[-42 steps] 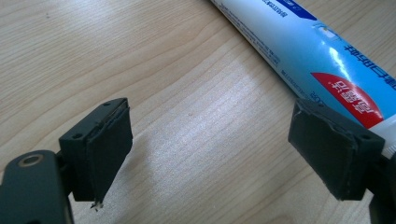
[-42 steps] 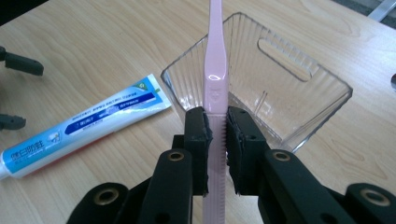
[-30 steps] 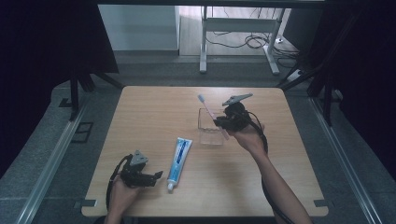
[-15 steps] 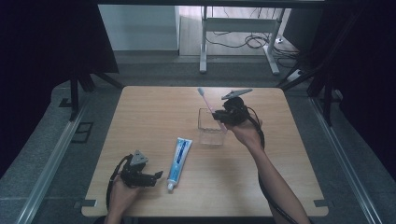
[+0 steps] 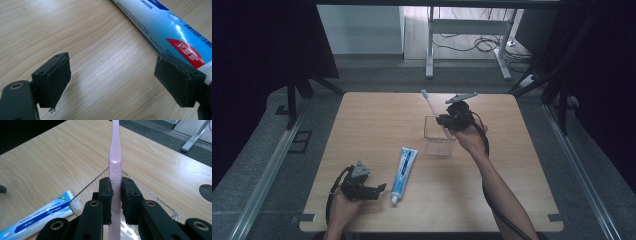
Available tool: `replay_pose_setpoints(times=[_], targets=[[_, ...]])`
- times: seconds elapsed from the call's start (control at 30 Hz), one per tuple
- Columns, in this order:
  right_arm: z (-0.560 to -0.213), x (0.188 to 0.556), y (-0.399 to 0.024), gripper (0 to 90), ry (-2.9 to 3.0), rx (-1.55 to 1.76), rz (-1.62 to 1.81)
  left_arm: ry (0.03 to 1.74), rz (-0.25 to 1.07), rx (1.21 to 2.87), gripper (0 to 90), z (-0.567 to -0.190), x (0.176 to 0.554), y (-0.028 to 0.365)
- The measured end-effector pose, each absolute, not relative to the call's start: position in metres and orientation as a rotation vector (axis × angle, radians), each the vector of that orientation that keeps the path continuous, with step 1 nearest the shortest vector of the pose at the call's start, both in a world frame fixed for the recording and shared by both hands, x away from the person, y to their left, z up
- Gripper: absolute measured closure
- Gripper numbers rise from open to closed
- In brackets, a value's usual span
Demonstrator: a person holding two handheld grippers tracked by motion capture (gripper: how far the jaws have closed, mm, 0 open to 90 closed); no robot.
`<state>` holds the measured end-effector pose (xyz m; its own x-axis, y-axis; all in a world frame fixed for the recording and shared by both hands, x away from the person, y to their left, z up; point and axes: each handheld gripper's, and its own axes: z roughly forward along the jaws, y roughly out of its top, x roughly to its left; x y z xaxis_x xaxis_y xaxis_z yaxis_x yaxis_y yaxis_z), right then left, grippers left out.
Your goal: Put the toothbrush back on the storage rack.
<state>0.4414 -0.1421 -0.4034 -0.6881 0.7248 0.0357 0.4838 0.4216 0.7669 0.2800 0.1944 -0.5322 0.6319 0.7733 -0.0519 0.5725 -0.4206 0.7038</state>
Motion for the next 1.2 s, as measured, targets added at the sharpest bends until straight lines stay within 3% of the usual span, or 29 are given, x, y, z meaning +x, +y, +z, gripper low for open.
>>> replay_pose_setpoints(times=[1.2], targets=[[-0.449,0.457,-0.133,79.1,2.455,1.070,0.977,1.042,0.364,2.157,13.8,-0.532,0.280,0.194]])
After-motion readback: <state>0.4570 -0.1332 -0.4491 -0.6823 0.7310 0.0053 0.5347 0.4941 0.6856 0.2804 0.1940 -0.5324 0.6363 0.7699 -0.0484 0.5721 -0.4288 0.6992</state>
